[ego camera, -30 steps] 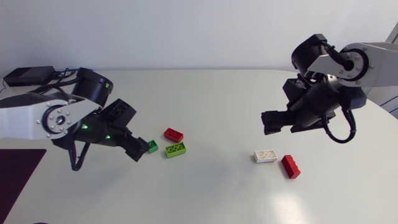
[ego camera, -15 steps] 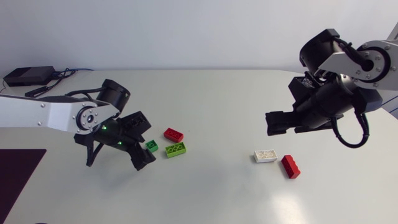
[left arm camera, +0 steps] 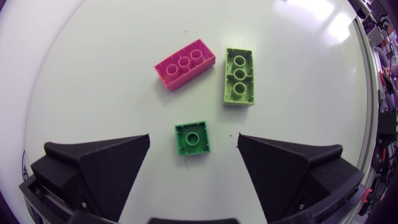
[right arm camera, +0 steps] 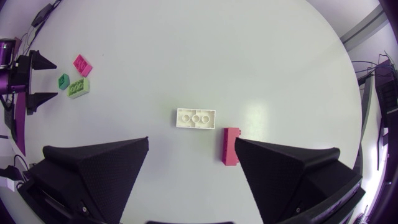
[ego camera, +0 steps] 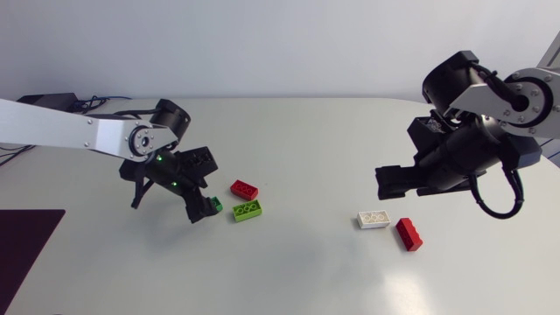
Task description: Sort duplo bricks by size, large to the right and small to the left
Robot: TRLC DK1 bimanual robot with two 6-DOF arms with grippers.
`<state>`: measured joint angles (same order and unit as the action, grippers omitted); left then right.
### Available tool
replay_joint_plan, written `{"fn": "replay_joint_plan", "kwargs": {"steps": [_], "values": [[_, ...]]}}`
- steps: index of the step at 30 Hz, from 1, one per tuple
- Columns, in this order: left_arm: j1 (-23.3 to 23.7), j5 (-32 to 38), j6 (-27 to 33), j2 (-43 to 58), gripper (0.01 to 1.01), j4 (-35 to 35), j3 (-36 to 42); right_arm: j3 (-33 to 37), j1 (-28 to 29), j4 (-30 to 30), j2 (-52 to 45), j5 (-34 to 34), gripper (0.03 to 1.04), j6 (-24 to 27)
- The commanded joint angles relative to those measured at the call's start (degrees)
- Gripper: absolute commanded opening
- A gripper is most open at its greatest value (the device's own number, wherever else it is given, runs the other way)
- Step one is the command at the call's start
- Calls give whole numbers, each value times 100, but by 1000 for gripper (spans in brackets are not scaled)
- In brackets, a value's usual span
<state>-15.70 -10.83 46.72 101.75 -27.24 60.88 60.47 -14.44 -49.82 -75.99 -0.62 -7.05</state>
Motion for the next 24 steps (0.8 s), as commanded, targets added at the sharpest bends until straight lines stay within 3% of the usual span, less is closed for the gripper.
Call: {"fn": "replay_joint_plan", "kwargs": {"steps": [1,10,13,16,20,24], "values": [[-3,-68,109,371,985,-97,240,-123,-42,-133,66,-43,995,-156],[-56,-42,57,705,956,-220,407,-114,-33,-186,154,-43,995,-139],[-20,-33,83,697,808,-325,442,-132,-33,-186,154,-43,993,-148],[-3,-33,92,688,528,-360,433,-149,-50,-194,154,-34,993,-148],[-29,-33,-23,732,382,-431,442,-176,-50,-247,172,1,993,-156],[129,-534,-40,1154,302,-1521,996,-211,-50,-300,216,1,993,-148]]}}
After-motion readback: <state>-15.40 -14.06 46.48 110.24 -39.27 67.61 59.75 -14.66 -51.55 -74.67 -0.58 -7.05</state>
